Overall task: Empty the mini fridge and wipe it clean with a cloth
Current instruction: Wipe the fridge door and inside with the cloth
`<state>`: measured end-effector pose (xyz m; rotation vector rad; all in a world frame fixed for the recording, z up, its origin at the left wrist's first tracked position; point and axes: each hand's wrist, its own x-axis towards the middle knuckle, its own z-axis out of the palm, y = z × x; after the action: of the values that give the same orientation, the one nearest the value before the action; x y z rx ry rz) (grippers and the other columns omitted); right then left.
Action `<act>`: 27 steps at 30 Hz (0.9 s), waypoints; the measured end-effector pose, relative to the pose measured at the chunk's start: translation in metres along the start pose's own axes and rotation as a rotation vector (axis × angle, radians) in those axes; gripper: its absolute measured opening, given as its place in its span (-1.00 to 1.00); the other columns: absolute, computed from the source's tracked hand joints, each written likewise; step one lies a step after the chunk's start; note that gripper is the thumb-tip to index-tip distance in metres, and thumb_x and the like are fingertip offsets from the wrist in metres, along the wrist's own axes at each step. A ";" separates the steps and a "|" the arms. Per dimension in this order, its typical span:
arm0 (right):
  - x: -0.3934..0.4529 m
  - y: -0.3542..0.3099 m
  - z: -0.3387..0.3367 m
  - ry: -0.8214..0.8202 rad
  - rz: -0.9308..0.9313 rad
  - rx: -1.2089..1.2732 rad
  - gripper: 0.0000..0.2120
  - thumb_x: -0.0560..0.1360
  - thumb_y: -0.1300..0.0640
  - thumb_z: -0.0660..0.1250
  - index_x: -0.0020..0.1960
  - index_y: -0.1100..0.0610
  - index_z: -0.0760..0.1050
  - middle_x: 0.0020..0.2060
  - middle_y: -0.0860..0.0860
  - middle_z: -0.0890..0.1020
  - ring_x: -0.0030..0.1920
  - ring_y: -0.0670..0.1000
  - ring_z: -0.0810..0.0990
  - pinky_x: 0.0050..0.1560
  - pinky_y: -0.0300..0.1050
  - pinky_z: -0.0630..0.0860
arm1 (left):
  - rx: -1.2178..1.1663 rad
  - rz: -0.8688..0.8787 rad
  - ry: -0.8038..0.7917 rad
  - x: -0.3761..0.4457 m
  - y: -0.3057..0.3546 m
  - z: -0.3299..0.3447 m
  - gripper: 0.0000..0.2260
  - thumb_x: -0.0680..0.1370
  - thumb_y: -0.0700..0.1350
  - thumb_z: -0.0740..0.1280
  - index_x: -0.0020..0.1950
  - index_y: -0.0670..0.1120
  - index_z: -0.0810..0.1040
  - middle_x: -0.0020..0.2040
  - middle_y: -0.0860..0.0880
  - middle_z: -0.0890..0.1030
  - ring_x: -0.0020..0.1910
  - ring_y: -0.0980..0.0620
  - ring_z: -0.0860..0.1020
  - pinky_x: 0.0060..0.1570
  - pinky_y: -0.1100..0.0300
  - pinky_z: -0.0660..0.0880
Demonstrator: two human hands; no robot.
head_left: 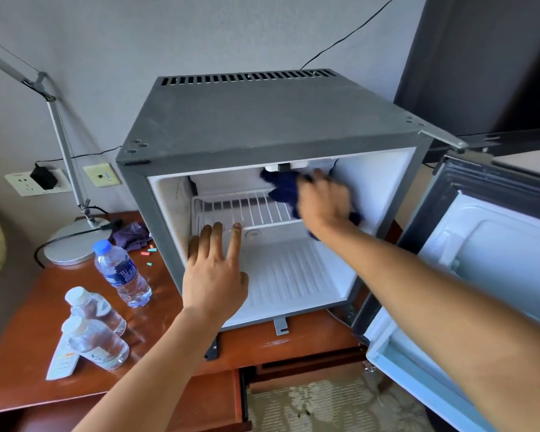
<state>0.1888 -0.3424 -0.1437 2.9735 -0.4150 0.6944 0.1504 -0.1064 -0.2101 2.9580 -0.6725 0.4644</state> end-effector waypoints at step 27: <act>-0.149 -0.005 0.047 0.199 0.662 0.932 -0.72 0.57 0.17 0.32 0.28 0.04 0.50 0.24 -0.01 0.54 0.23 0.04 0.55 0.07 -0.42 0.41 | -0.577 -0.094 0.059 0.127 0.116 -0.037 -0.60 0.55 -0.06 0.36 0.37 -0.09 0.41 0.31 -0.17 0.54 0.23 -0.32 0.53 0.05 -0.11 0.45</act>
<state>0.0819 -0.3064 -0.2516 3.4810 -1.4357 1.5997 0.1990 -0.2576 -0.1356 2.4084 -0.5435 0.2856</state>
